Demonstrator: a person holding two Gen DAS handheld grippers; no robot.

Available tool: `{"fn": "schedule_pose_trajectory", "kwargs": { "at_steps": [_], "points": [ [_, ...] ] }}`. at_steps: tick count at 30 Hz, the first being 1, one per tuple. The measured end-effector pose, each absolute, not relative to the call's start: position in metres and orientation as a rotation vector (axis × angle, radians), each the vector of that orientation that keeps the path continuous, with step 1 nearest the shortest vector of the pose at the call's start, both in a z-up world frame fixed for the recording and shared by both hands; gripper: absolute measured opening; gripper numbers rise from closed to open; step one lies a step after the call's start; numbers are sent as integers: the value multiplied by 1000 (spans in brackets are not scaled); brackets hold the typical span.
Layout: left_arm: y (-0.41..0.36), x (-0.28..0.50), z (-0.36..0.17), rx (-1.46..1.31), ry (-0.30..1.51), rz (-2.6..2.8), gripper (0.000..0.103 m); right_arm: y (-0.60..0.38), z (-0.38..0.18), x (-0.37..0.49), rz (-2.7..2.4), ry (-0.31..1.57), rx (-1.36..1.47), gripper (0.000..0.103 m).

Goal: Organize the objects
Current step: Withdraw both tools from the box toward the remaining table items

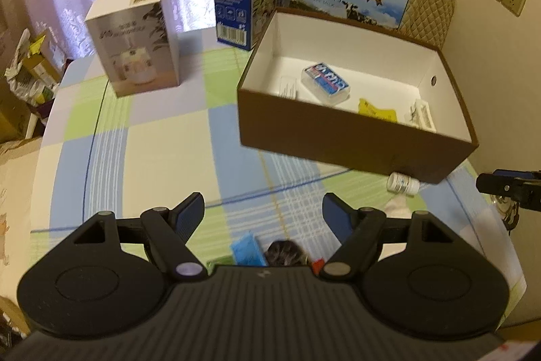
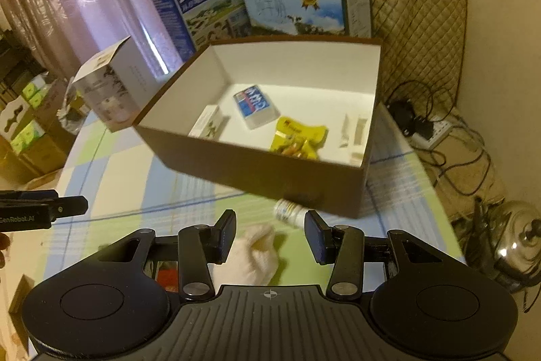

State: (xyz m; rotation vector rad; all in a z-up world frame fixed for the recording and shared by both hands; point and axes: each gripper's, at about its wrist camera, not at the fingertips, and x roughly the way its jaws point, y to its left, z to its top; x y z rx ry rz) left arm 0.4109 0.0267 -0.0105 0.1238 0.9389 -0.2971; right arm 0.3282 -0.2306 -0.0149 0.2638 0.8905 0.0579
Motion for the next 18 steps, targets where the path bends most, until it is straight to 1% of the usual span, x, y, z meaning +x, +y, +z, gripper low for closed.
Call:
{"fn": "schedule_pose_trajectory", "kwargs": {
  "at_steps": [10, 18],
  "points": [
    [48, 385, -25, 104, 990, -258, 74, -222, -21, 310, 86, 913, 270, 42],
    [61, 368, -48, 94, 1050, -234, 74, -213, -34, 299, 94, 948, 276, 42]
  ]
}}
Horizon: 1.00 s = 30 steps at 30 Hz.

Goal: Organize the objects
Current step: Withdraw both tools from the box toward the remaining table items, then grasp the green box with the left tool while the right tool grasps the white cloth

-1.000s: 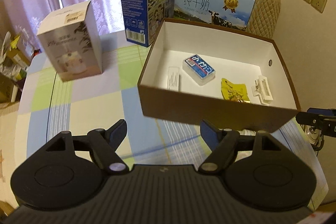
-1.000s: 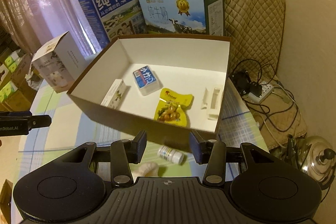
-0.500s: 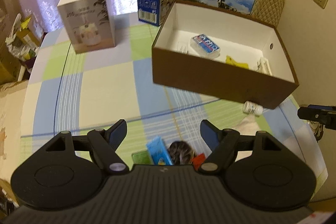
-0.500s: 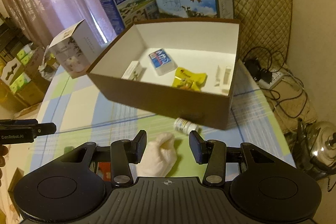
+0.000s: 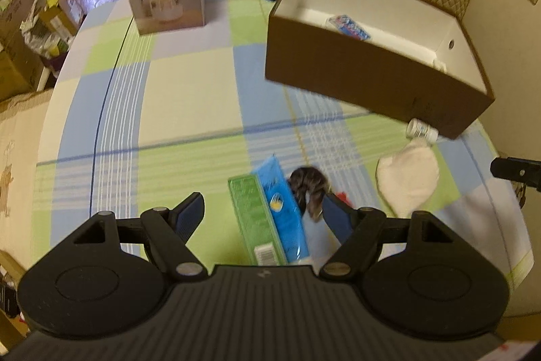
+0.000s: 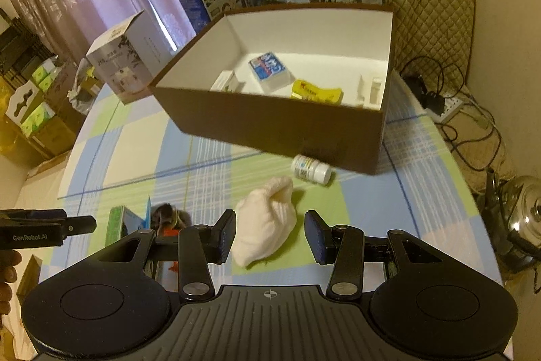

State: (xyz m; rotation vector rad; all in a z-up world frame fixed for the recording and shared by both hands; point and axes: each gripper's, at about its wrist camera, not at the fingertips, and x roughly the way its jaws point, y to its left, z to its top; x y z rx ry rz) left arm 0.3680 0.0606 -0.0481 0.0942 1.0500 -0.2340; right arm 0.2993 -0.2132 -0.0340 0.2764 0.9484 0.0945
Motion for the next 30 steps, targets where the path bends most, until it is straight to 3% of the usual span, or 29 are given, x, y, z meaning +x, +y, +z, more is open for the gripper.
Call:
{"fn": "schedule_pose_trajectory", "kwargs": {
  "at_steps": [22, 30],
  "points": [
    [69, 369, -103, 85, 1153, -189, 68, -207, -70, 289, 75, 1064, 288, 42],
    [61, 386, -118, 99, 1171, -183, 59, -213, -76, 292, 57, 1078, 296, 42]
  ]
}}
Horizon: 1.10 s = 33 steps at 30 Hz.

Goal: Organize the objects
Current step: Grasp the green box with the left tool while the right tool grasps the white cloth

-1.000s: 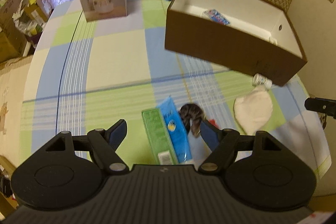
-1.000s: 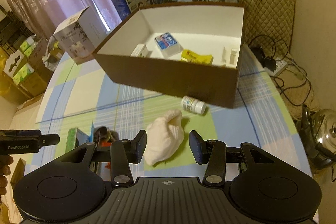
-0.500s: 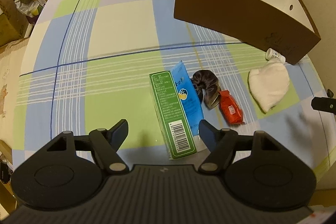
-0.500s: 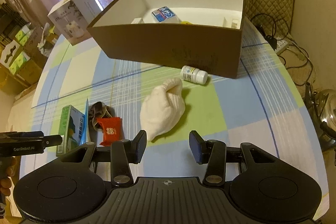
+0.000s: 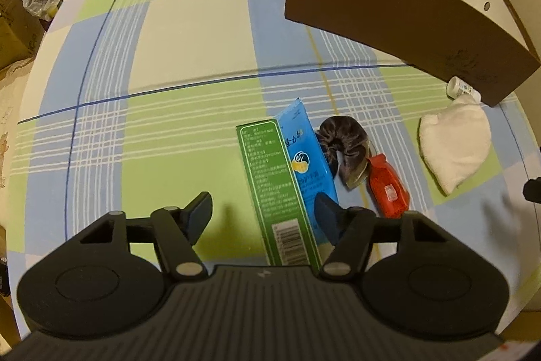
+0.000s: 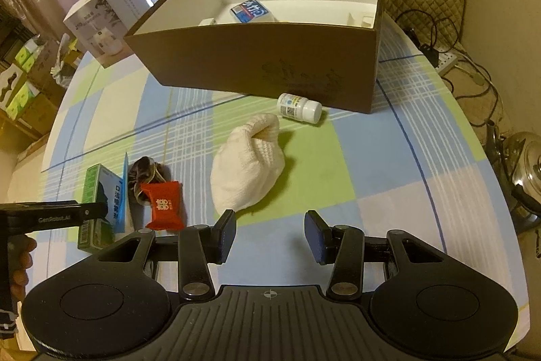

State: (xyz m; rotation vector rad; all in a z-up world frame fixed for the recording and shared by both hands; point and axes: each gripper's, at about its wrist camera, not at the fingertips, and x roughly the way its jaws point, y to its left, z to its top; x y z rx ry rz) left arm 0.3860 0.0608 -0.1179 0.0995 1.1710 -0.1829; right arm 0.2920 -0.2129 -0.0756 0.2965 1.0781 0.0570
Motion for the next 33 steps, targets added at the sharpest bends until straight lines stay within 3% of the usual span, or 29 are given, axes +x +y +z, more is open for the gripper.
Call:
{"fn": "schedule_pose_trajectory", "kwargs": {
  "at_steps": [7, 8, 11, 13, 17, 20, 30, 33],
  "points": [
    [52, 394, -132, 128, 1187, -196, 39, -214, -80, 299, 69, 1073, 314, 42],
    [52, 394, -132, 131, 1184, -198, 31, -214, -81, 300, 76, 1073, 320, 42],
    [53, 393, -134, 157, 1169, -182, 27, -214, -86, 306, 106, 1069, 338, 42],
    [58, 392, -134, 157, 1160, -164, 27, -213, -90, 310, 116, 1062, 352, 43],
    [78, 393, -134, 138, 1158, -100, 27, -212, -103, 322, 134, 1077, 361, 58],
    [95, 394, -133, 124, 1157, -46, 27, -209, -111, 332, 139, 1082, 337, 63],
    [123, 394, -131, 77, 1164, 34, 27, -202, -139, 368, 119, 1066, 319, 63],
    [122, 395, -133, 79, 1171, 33, 27, -196, -145, 371, 122, 1062, 279, 51]
  ]
}}
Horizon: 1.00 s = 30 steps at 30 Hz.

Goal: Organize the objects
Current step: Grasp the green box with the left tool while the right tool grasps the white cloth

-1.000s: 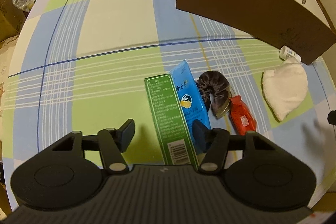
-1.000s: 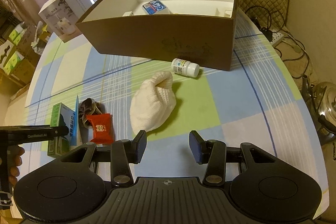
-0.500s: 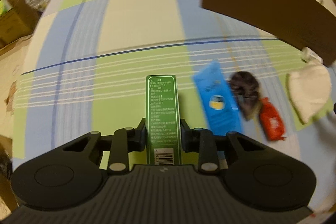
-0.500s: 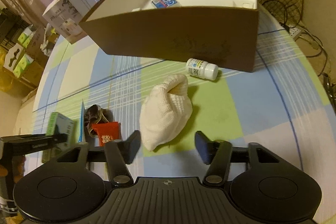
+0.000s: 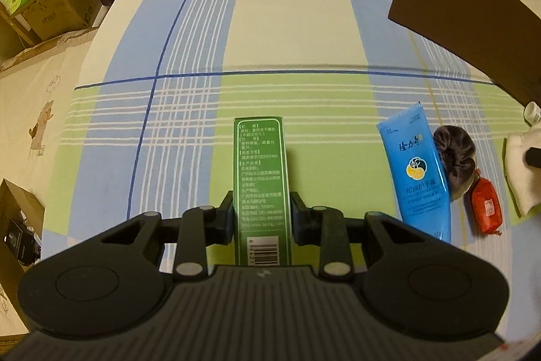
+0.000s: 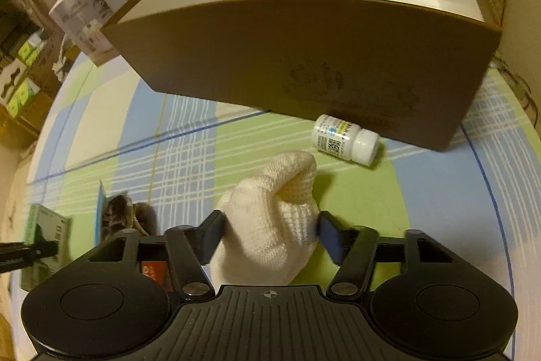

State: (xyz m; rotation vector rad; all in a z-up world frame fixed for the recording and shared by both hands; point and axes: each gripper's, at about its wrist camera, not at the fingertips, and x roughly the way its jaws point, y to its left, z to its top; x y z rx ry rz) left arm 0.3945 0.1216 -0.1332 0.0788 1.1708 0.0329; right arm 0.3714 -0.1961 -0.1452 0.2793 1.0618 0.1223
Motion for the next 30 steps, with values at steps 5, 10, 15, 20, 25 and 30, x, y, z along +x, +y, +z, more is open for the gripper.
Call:
{"fn": "schedule_pose_trajectory", "kwargs": {
  "at_steps": [5, 10, 15, 20, 25, 30],
  "points": [
    [122, 394, -134, 74, 1174, 32, 27, -185, -146, 366, 147, 1042, 190, 35],
    [121, 396, -135, 83, 1172, 19, 27, -181, -144, 356, 170, 1056, 168, 32],
    [117, 398, -137, 103, 1176, -1, 26, -181, -143, 339, 182, 1070, 182, 32],
    [112, 397, -137, 123, 1173, -16, 26, -185, -141, 325, 174, 1083, 197, 32],
    [106, 393, -137, 135, 1169, -39, 26, -188, -139, 315, 161, 1089, 207, 32],
    [101, 389, -131, 142, 1156, -60, 25, -192, -134, 305, 153, 1083, 222, 31]
  ]
}}
